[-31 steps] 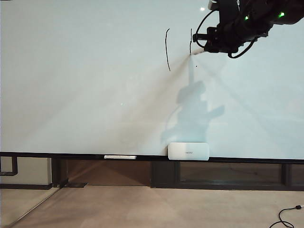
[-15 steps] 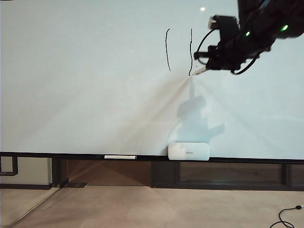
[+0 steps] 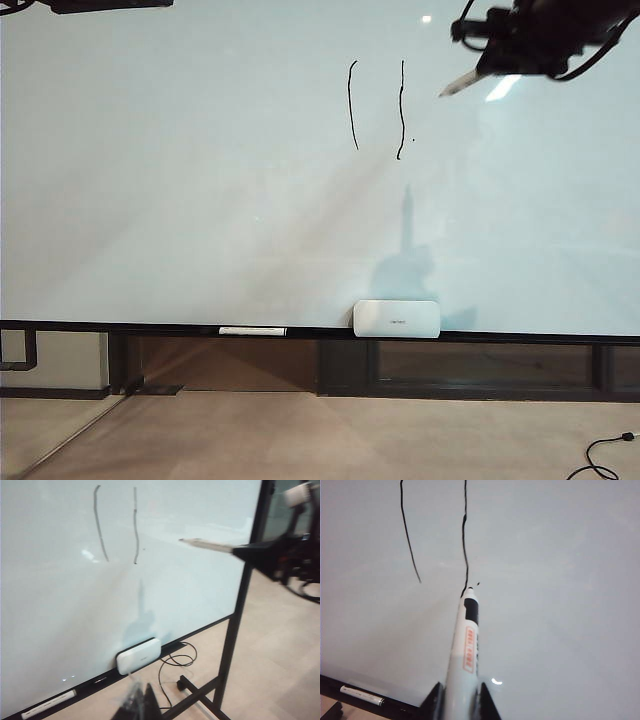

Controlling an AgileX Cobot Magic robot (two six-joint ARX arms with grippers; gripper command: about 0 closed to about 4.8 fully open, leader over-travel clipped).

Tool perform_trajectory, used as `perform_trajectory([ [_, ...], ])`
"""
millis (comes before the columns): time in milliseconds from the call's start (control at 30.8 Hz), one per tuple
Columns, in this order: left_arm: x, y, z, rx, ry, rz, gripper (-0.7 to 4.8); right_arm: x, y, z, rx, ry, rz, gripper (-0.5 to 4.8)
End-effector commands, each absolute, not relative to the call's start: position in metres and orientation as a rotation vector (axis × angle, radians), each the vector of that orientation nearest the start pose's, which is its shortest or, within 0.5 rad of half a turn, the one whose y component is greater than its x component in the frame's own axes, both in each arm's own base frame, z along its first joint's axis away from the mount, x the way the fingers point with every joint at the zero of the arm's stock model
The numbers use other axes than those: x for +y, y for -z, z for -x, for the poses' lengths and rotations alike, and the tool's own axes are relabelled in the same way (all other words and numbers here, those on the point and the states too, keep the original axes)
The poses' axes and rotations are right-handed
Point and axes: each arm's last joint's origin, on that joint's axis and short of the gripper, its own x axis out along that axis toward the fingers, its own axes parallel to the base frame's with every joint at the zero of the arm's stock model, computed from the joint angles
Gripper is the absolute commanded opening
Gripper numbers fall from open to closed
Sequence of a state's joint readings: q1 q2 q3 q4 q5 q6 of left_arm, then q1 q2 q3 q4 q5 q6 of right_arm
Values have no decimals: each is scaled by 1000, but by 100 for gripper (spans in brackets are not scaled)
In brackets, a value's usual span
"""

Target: Reach to the right to find the marker pen, pick it up, and write the number 11 on the whiteboard.

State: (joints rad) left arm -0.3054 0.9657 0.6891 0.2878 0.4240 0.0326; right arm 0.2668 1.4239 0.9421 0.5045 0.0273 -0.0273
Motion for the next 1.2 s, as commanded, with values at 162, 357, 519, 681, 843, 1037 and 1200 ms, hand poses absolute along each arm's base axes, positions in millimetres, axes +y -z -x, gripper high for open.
perform_trajectory([
  [162,-74,-315,-203,-33,639,-44,-6,75,-318,-280,-55,-193,21,-5],
  [357,-67,-312,-203,23,406,-48,-6,69,-319,-260,-54,-186,17,-5],
  [519,-60,-313,-192,62,305,-55,-6,65,-320,-245,-59,-175,8,-5],
  [681,-54,-313,-177,98,232,-60,-6,61,-315,-231,-60,-176,-19,-5],
  [843,-48,-298,-162,129,192,19,-6,58,-307,-222,-47,-176,-26,-5],
  [1037,-38,-284,-138,168,113,62,-6,55,-300,-211,-43,-178,-46,-5],
  [1200,-31,-277,-118,205,85,124,-6,56,-290,-208,-11,-204,-77,-5],
])
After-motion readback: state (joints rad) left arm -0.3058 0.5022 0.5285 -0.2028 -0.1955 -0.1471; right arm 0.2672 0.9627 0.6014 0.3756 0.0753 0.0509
